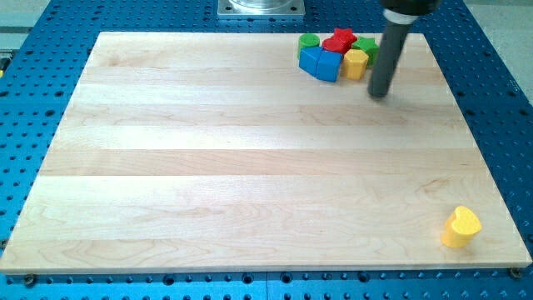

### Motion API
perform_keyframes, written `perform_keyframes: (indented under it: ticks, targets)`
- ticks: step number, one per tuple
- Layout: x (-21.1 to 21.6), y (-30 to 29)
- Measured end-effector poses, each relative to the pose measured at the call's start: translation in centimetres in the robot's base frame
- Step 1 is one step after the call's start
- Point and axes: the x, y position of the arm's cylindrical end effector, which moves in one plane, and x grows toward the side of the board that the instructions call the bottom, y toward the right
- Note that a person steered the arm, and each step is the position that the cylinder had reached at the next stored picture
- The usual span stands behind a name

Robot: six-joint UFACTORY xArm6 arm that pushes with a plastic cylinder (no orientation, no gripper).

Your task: Separate the blue blocks from the group blocks

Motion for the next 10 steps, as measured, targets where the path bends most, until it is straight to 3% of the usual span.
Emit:
perform_keyframes:
  ticks: [1, 3, 4, 10]
  targets:
    - [-1.4, 3.6]
    - [-12.9, 6.7]
    - [-15.0, 5.8]
    - [-4.8, -9.6]
